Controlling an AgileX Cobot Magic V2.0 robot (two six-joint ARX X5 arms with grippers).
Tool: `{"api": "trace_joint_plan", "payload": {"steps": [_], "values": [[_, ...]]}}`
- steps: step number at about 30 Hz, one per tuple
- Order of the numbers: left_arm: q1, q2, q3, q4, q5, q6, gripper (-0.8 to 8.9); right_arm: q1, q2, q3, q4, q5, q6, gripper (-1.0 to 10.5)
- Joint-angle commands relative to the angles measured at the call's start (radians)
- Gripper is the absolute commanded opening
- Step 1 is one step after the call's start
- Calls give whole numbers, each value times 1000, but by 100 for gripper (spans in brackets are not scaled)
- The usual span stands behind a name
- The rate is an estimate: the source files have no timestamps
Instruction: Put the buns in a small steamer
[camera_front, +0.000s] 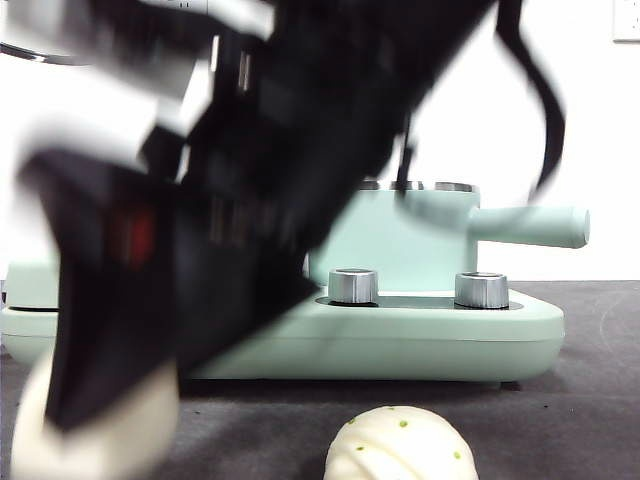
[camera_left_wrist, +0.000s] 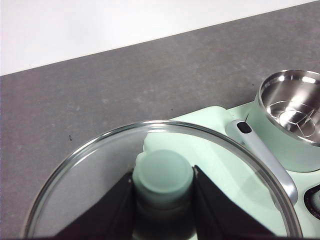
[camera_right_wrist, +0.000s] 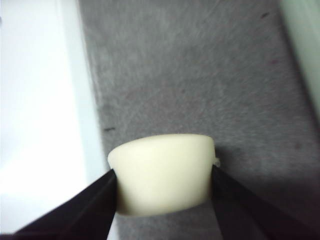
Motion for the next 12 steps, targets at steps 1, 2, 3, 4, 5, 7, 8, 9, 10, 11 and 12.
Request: {"api": "trace_joint_plan", "payload": {"steps": [1, 2, 3, 4, 5, 7, 8, 9, 10, 11, 12], "values": [[-1, 0, 21, 35, 0, 8, 16, -2, -45, 62, -87, 32, 58, 264], [-1, 0, 21, 35, 0, 10, 16, -10, -64, 83, -130, 45, 63, 264], [-1, 0, 21, 35, 0, 18, 16, -19, -80, 103, -170, 56, 69, 264], [-1, 1, 21, 35, 0, 25, 16, -33, -99, 131, -225, 76, 82, 264], [-1, 2, 21, 36, 0, 30, 16, -45, -112, 156, -268, 91, 93, 264], [-1, 3, 21, 37, 0, 31, 16, -77, -136, 217, -373, 119, 116, 264], [-1, 4, 21, 37, 0, 31, 16, -91, -143, 241, -408, 126, 122, 264], [-1, 5, 21, 36, 0, 30, 16, -116, -151, 281, -463, 130, 130, 264], [-1, 6, 21, 36, 0, 30, 16, -137, -154, 311, -500, 130, 138, 264], [-1, 7, 21, 35, 0, 30, 16, -162, -154, 347, -540, 128, 146, 265], [-1, 8, 21, 32, 0, 30, 16, -187, -153, 377, -573, 126, 148, 265]]}}
